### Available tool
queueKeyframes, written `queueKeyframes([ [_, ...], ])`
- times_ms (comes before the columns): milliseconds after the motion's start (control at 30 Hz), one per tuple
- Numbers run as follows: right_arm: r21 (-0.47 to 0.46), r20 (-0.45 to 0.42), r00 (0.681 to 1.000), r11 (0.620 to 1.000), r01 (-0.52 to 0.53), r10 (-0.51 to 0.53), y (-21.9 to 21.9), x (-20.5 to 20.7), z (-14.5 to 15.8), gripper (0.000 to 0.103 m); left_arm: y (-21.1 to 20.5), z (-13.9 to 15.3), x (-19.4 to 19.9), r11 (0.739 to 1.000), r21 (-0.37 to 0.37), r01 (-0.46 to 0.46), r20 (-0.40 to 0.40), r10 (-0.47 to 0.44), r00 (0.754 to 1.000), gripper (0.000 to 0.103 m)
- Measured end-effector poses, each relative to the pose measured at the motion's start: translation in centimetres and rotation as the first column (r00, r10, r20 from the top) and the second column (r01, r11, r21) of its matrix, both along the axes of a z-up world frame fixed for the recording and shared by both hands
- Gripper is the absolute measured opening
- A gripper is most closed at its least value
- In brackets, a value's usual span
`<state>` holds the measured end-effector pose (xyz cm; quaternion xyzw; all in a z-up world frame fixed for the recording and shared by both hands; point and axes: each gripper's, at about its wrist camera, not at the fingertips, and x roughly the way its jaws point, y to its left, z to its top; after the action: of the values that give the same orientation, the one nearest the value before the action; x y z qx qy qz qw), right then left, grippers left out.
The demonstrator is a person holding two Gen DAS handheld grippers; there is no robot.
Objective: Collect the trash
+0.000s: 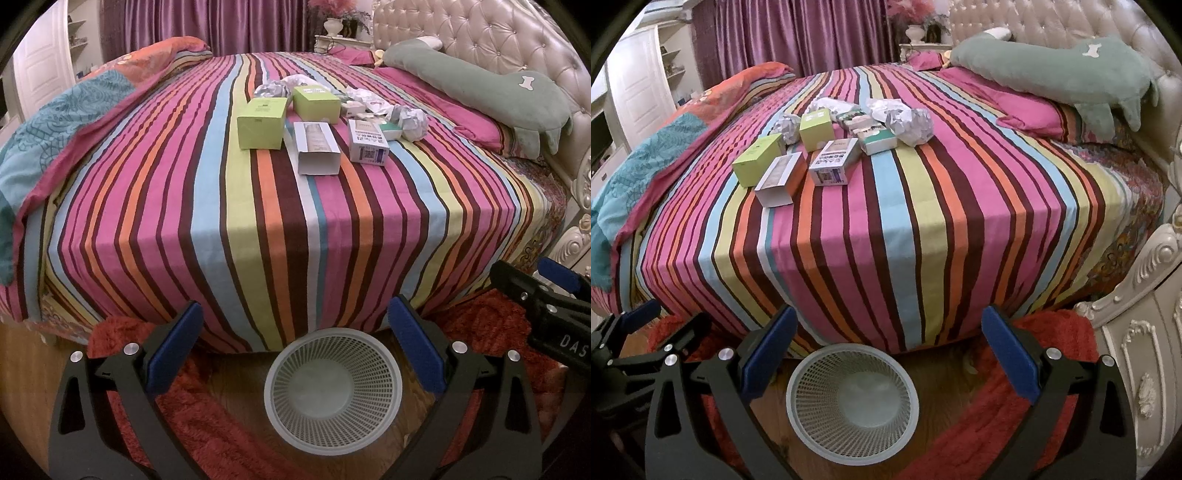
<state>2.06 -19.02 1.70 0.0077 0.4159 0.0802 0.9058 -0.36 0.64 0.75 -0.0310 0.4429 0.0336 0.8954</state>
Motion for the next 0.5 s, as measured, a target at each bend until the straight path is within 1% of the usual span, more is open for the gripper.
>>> queueKeyframes([
  [133, 0.008, 0.002, 1.0, 1.0, -0.011, 0.011, 0.0, 0.1, -0.1, 0.095, 0.2, -0.4, 0.1, 1.0, -0.013, -0.007, -0.012, 0.007, 1.0, 0.097],
  [200, 0.021, -0.012, 1.0, 1.0, -0.016, 0.016, 0.0, 0.2, -0.3, 0.096, 0.4, -0.7, 0.2, 1.0, -0.018, -0.01, -0.018, 0.01, 1.0, 0.097],
  [500, 0.028, -0.075, 0.997, 1.0, -0.009, 0.011, -0.3, 0.9, -1.5, 0.095, 0.6, -1.8, 0.6, 0.999, -0.047, -0.016, -0.057, 0.013, 0.998, 0.097],
])
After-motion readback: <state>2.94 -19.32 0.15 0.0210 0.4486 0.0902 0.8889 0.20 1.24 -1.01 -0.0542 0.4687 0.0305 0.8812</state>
